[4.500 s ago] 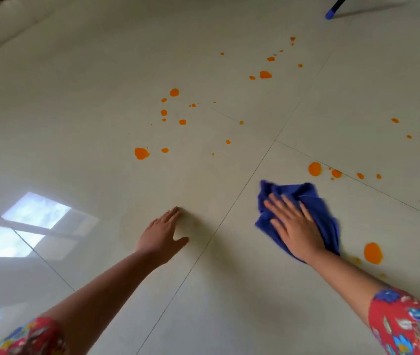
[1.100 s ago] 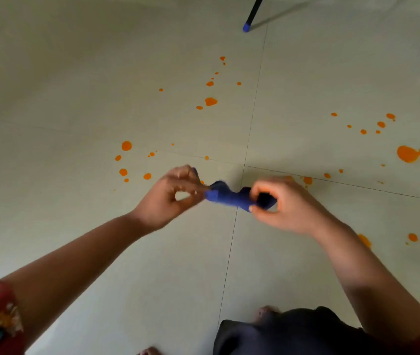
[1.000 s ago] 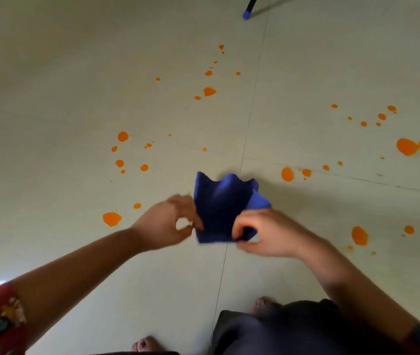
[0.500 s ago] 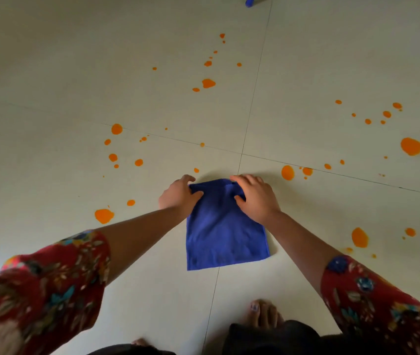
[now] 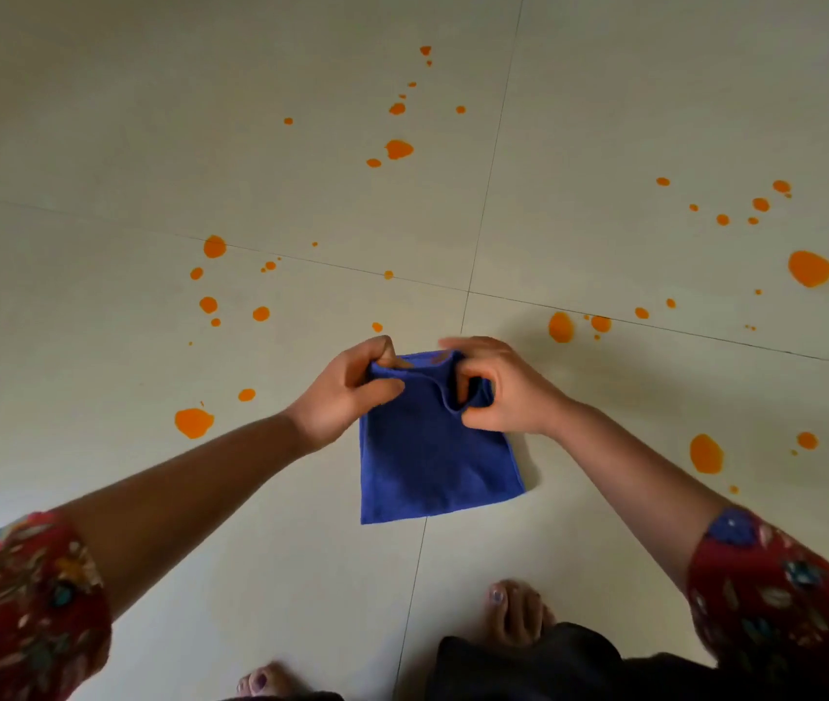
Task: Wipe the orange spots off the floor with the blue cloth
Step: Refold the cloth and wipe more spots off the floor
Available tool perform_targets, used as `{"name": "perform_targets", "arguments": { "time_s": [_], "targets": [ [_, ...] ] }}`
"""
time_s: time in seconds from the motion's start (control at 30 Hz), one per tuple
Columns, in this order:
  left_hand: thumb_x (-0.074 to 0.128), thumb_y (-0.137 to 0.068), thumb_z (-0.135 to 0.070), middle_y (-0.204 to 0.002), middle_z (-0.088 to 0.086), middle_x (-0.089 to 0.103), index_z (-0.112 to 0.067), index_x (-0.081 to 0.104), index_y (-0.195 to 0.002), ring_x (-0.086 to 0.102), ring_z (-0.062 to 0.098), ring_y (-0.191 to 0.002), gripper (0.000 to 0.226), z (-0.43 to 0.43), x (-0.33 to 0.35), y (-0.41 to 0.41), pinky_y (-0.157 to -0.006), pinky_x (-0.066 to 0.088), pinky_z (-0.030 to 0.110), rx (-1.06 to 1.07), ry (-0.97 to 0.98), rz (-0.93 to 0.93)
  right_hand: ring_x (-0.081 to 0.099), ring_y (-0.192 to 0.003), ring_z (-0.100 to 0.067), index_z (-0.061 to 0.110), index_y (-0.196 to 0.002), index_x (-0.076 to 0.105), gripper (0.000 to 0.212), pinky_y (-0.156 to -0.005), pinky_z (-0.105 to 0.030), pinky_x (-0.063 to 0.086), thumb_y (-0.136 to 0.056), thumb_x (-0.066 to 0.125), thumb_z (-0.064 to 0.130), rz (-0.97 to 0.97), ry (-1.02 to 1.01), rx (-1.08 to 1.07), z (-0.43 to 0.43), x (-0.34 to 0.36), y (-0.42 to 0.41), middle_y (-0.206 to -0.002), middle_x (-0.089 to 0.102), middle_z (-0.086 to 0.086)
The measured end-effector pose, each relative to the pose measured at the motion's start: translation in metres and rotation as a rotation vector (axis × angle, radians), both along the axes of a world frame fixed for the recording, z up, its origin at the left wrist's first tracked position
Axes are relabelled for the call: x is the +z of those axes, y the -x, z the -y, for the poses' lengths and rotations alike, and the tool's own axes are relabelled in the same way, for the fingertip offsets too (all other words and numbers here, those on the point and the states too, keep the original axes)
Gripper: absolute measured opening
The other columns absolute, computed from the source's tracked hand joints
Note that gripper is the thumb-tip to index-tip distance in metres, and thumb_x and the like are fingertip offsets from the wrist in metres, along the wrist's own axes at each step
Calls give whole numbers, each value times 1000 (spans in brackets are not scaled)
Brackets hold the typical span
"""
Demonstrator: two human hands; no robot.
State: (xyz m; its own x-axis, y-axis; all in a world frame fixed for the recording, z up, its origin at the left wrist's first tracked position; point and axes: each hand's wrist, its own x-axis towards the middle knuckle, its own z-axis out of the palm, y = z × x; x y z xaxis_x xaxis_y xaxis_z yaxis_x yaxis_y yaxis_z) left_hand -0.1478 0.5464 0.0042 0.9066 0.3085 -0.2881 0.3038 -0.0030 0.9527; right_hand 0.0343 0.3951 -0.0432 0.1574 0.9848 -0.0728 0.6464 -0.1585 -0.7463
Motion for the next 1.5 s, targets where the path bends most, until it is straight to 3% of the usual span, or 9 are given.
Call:
{"name": "perform_targets", "arguments": {
  "time_s": [0.1, 0.23, 0.6, 0.77, 0.97, 1.13, 1.23, 1.37, 1.5],
  "targets": [
    [64, -83, 0, -72, 21, 53, -15, 38, -67, 46, 13, -70, 34, -12, 22, -3, -62, 37, 18, -52, -162, 30, 61, -74, -18, 13, -70, 60, 10, -70, -40, 50, -60, 60, 11, -184, 75, -53, -10, 29, 0, -73, 64, 1],
    [64, -87, -4, -89, -14, 67, -20, 64, -90, 64, 4, -86, 16, -44, 53, -4, -78, 47, 20, -113, -464, 26, 61, -71, -8, 23, -74, 67, 14, -70, -29, 47, -74, 72, 9, -357, -59, -323, -7, 66, -23, -74, 68, 9],
    [56, -92, -10, -88, -7, 70, -25, 67, -92, 61, 13, -75, 18, -78, 157, -11, -68, 49, 24, -48, -905, 211, 65, -79, -3, 25, -85, 74, 27, -78, -16, 49, -83, 70, -2, -388, -116, -240, -35, 185, -45, -82, 74, 10],
    [53, -87, -3, -80, 9, 62, -19, 57, -85, 59, 13, -63, 16, -88, 188, -18, -63, 57, 32, -29, -718, 111, 58, -64, -10, 22, -62, 69, 23, -67, -26, 46, -67, 86, 7, -355, -351, -411, -43, 208, -46, -64, 67, 7],
    [53, -63, -19, -65, -1, 57, -9, 55, -71, 51, 11, -60, 13, -86, 232, -32, -58, 45, 20, 30, -491, 277, 42, -49, -1, 15, -59, 48, 39, -51, -13, 35, -69, 83, 0, -346, -553, -425, -51, 248, -46, -49, 48, 16],
    [77, -62, -16, -63, -7, 54, -17, 48, -73, 47, 10, -57, 31, -89, 227, -32, -54, 41, 24, -6, -589, 173, 61, -70, -9, 21, -95, 68, 22, -66, -19, 51, -81, 72, 4, -405, -254, -300, -31, 265, -61, -75, 67, -1],
    [71, -66, 2, -79, 2, 63, -19, 52, -97, 60, 17, -67, 42, -93, 224, -25, -64, 52, 27, -88, -306, 135, 66, -72, -8, 13, -87, 72, 8, -68, -21, 54, -86, 67, 6, -446, -124, -238, -19, 267, -65, -77, 73, 2],
    [64, -75, 11, -106, -2, 71, -17, 55, -118, 68, 20, -79, 52, -96, 223, -24, -71, 54, 23, -61, -304, 56, 65, -72, -5, 15, -83, 68, 11, -68, -18, 52, -90, 61, 10, -484, -84, -209, -19, 268, -64, -74, 70, 8],
    [57, -68, -1, -86, 10, 72, -4, 71, -90, 68, 19, -77, 26, -96, 213, -25, -71, 56, 26, -103, -252, -28, 66, -77, -5, 15, -87, 65, 13, -73, -18, 52, -96, 55, 14, -488, -34, -170, -26, 266, -60, -79, 70, 9]
  ]
}}
